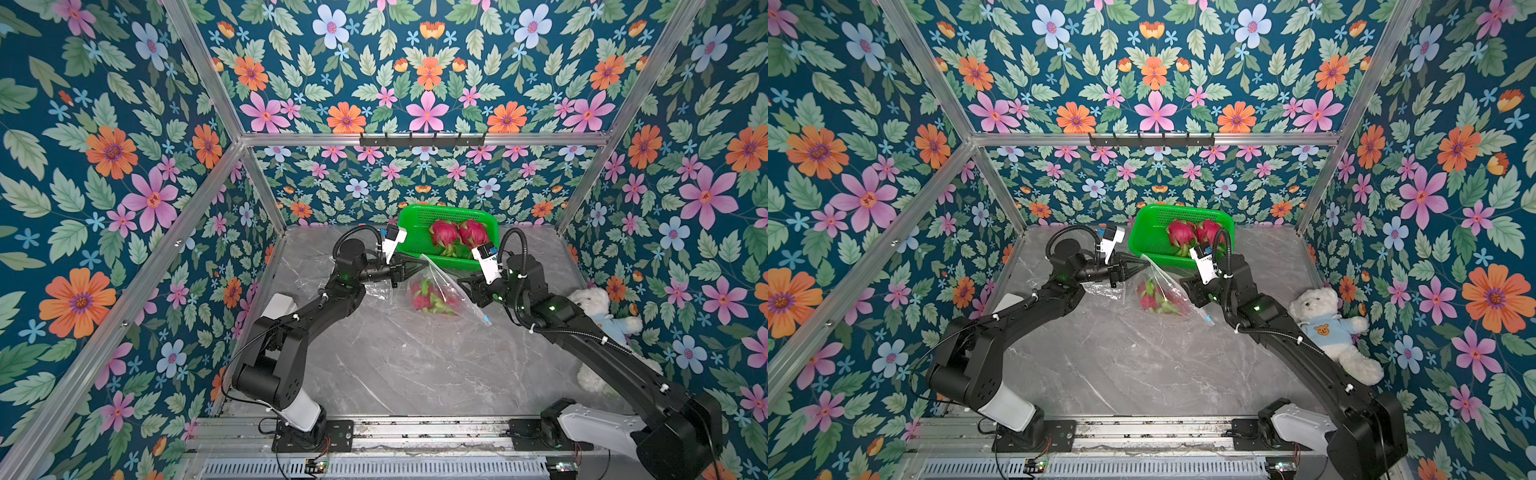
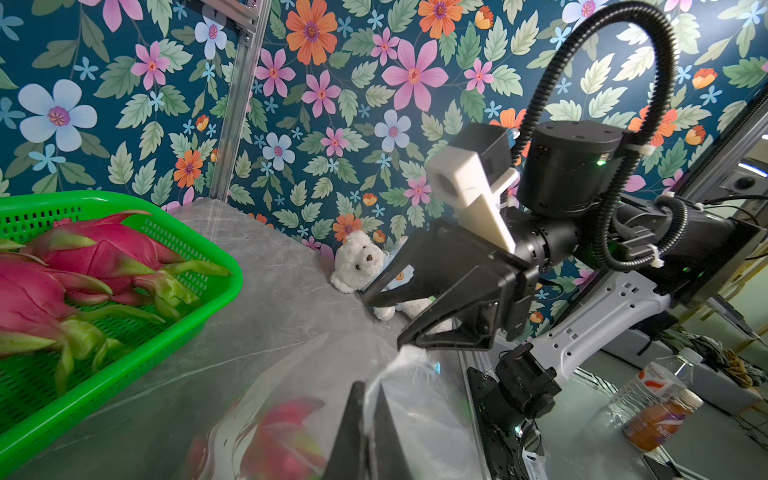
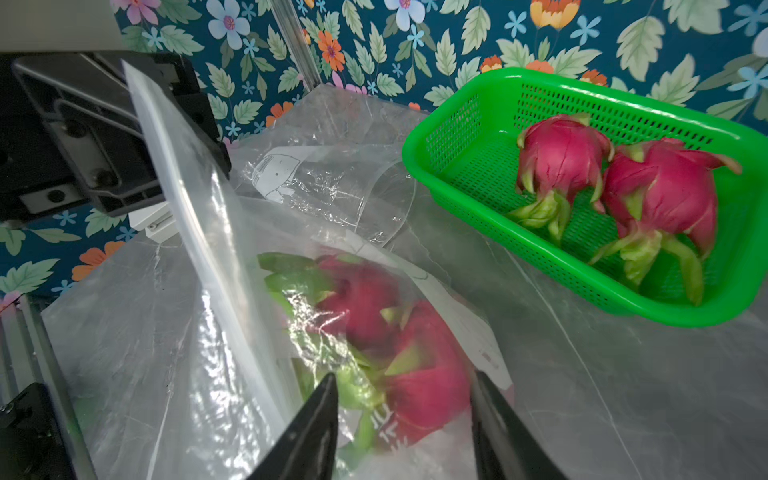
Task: Open the zip-top bag and take out the dragon fruit
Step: Open the zipper of the food storage bag at the center of the board.
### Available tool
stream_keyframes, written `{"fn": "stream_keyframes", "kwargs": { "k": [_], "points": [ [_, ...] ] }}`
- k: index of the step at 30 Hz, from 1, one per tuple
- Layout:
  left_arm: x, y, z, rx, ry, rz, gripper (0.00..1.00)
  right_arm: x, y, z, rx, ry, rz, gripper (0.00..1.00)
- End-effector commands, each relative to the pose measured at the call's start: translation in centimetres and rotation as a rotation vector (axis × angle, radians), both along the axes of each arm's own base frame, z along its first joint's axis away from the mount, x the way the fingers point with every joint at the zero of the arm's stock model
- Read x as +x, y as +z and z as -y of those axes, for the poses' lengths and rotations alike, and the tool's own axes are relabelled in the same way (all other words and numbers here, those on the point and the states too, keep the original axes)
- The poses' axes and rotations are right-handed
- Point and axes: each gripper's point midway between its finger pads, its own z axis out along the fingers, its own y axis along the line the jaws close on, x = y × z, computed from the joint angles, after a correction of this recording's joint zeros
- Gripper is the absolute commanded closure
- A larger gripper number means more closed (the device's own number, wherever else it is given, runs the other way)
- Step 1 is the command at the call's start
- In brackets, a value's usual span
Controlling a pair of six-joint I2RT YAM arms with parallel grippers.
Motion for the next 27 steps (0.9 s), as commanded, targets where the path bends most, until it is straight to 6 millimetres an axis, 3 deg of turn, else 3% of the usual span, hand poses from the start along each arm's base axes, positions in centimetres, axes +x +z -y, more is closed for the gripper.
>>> {"fn": "stream_keyframes", "kwargs": {
  "k": [1, 7, 11, 17, 19, 21, 24, 27],
  "points": [
    [-0.2, 0.8, -0.1, -0.013, -0.003, 0.047, 1.0, -0.5, 1.4, -2.2, 0.066, 0.127, 0.044, 0.44],
    [0.8, 0.6, 0.0, -0.013, 0.036, 0.04, 1.0, -2.5, 1.4, -3.9, 0.2, 0.239, -0.001, 0.32],
    [1.1, 1.0, 0.2, -0.026, 0.027, 0.037, 1.0, -1.9, -0.2, -4.5, 0.222, 0.228, -0.069, 0.28],
    [1.4, 1.6, 0.3, -0.047, 0.026, 0.039, 1.0, -0.7, -1.5, -7.3, 0.246, 0.265, -0.116, 0.27],
    [1.3, 1.7, 0.4, -0.051, 0.022, 0.039, 1.0, 0.1, -1.8, -7.8, 0.245, 0.247, -0.131, 0.37],
    [1.5, 1.7, 0.4, -0.053, 0.022, 0.038, 1.0, 1.0, -2.1, -7.8, 0.236, 0.213, -0.152, 0.66],
    [1.7, 1.6, 0.5, -0.052, 0.023, 0.04, 1.0, 1.6, -2.1, -7.7, 0.226, 0.189, -0.164, 1.0],
    [2.2, 1.5, 0.6, -0.05, 0.025, 0.04, 1.0, 1.6, -1.8, -7.5, 0.229, 0.17, -0.162, 1.0]
  ]
}}
